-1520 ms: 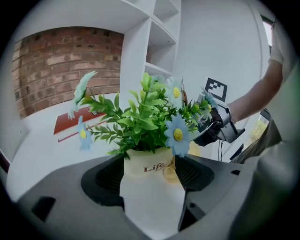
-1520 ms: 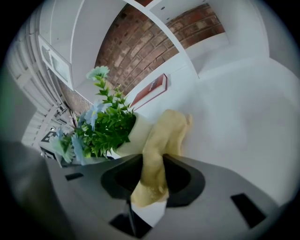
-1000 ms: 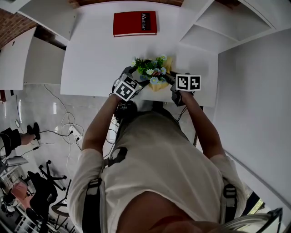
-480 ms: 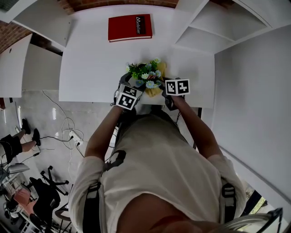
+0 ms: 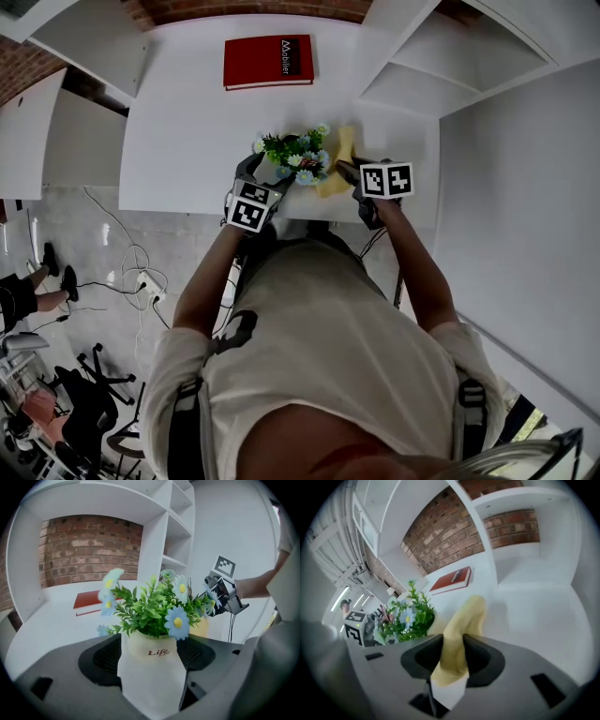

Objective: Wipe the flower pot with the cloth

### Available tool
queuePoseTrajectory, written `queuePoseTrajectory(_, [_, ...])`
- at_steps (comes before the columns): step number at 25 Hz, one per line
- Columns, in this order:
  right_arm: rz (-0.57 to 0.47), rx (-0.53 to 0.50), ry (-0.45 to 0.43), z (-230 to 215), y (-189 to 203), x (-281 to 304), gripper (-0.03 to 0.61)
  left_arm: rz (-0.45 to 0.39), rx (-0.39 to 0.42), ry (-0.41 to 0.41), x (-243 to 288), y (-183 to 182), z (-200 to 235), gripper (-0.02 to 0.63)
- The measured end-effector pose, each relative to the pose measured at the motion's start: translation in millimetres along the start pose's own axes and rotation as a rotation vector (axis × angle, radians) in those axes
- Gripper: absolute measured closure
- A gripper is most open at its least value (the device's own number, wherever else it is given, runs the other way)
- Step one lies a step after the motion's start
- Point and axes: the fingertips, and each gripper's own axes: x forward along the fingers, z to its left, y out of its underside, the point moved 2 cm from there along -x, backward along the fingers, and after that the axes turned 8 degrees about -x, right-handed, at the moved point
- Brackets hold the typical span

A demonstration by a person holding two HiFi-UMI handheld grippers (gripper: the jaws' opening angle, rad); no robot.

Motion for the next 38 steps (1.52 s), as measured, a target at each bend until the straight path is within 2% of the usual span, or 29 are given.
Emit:
queuePoseTrajectory(3, [-0.036, -0.044, 0.066, -16, -21, -34, 0.437, -0.017, -0.033, 0.003, -18, 0, 6, 0.258])
queuePoseTrajectory(5, [-0.041, -0.117, 0.106, -20, -33, -51, 0.436, -0.024, -0.035, -0.003, -29, 2, 9, 0.256])
queuePoseTrajectory(9, [0.026, -0.271, 0.191, -30, -32, -45, 0.423, -0.071, -0.084, -0.01, -50, -2, 14, 0.256])
queuePoseTrajectory(10, [0.068, -0.279, 0.201, -35, -22, -33, 0.388, -0.078, -0.107, -0.006, -55, -3, 14, 0.258])
queuePoseTrajectory(11, [0.116, -0.28, 0.209, -39, -9, -21, 0.311, -0.082, -0.125, 0.001, -59, -5, 13, 0.258])
queuePoseTrajectory(12, [0.155, -0.279, 0.223, -43, 3, -12, 0.267, -0.084, -0.134, 0.009, -63, -7, 11, 0.258])
queuePoseTrajectory(14, [0.165, -0.277, 0.271, -48, 15, -7, 0.267, -0.092, -0.124, 0.022, -72, -12, 6, 0.258])
queuePoseTrajectory(17, [0.078, -0.233, 0.279, -39, 9, -18, 0.249, -0.112, -0.089, 0.024, -87, -15, 9, 0.258])
queuePoseTrajectory(18, [0.037, -0.211, 0.263, -33, 3, -24, 0.25, -0.119, -0.084, 0.026, -92, -15, 10, 0.266])
queuePoseTrajectory(19, [-0.011, -0.183, 0.235, -24, -5, -32, 0.253, -0.129, -0.082, 0.032, -98, -15, 10, 0.321])
queuePoseTrajectory(20, [-0.064, -0.147, 0.194, -12, -14, -41, 0.273, -0.142, -0.083, 0.041, -103, -17, 10, 0.417])
queuePoseTrajectory(21, [-0.12, -0.106, 0.136, 2, -23, -51, 0.332, -0.157, -0.084, 0.052, -108, -19, 9, 0.484])
queuePoseTrajectory(23, [-0.217, -0.043, -0.011, 38, -37, -66, 0.527, -0.186, -0.094, 0.072, -116, -23, 7, 0.576])
queuePoseTrajectory(24, [-0.244, -0.033, -0.08, 58, -41, -71, 0.568, -0.196, -0.102, 0.084, -119, -24, 6, 0.583])
queuePoseTrajectory(31, [-0.321, 0.001, -0.495, 197, -47, -80, 0.568, -0.222, -0.128, 0.193, -142, -22, -8, 0.592])
queuePoseTrajectory(34, [-0.275, -0.031, -0.547, 238, -33, -64, 0.568, -0.243, -0.159, 0.237, -155, -16, -9, 0.592])
queuePoseTrajectory(38, [-0.25, -0.031, -0.545, 268, -18, -47, 0.568, -0.247, -0.163, 0.265, -176, -2, -1, 0.594])
